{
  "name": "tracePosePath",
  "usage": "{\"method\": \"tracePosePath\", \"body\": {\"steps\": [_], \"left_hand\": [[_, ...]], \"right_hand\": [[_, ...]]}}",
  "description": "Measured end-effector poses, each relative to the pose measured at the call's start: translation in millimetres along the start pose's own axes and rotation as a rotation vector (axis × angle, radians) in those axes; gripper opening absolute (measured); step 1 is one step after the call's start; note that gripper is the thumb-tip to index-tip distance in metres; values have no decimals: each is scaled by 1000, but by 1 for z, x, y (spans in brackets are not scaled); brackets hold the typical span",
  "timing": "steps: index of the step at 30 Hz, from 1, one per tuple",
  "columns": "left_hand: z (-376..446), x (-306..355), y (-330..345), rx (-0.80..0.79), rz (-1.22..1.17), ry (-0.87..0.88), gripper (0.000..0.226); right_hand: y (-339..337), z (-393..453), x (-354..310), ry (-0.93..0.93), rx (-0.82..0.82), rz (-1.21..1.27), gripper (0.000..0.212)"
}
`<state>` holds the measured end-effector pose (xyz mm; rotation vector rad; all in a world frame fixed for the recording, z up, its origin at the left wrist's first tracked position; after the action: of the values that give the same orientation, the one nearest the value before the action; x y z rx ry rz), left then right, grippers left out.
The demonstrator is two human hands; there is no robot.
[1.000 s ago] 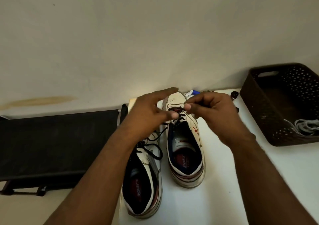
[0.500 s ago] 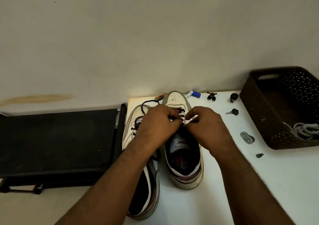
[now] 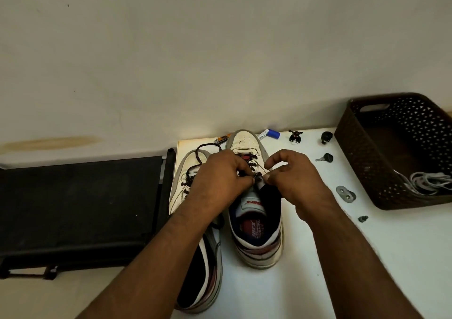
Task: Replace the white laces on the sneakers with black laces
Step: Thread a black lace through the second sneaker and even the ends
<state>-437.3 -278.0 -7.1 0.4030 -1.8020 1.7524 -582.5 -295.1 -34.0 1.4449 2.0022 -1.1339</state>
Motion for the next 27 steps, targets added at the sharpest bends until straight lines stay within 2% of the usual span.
{"method": "tracePosePath", "body": {"steps": [4,8,12,16,18,19,21,22,23,24,25,27], "left_hand": [[-2,3,2,44,62,-17,13],[-4,5,3,76,111,-29,16],[-4,6,5,8,143,3,18],[-4,6,5,-20,104,-8,15],[-5,4,4,-7,96,-25,15],[-5,2,3,4,93,-35,15],[-6,0,3,22,81,-51,17],[-6,0,2,27,71,-53,18],[-6,1,2,34,59,-54,18],[-6,1,2,42,46,-58,18],[-6,1,3,49,40,-63,18],[-5,2,4,56,52,-69,18]], "right_hand": [[-1,-2,-3,16,-25,-6,23],[-4,-6,-5,81,-122,93,6],[-7,-4,-1,152,-167,224,16],[2,-5,0,117,-193,240,29],[-4,-1,1,73,-90,314,28],[-16,4,2,26,20,401,29],[-55,12,6,-121,382,508,27],[-74,14,8,-181,547,461,24],[-88,13,10,-216,644,361,20],[-93,12,10,-237,659,226,18],[-89,12,9,-270,593,85,17],[-62,11,7,-338,359,-203,17]]}}
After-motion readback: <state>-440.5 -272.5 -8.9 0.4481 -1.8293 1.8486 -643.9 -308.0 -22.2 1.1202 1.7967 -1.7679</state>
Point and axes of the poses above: each hand's wrist, its own z-axis towards the middle knuckle, its own y-axis out of the palm, x = y × z, the point moved 3 cm from there along z, towards the middle knuckle, and after that the axes turned 12 degrees about y, right-handed, at the moved point
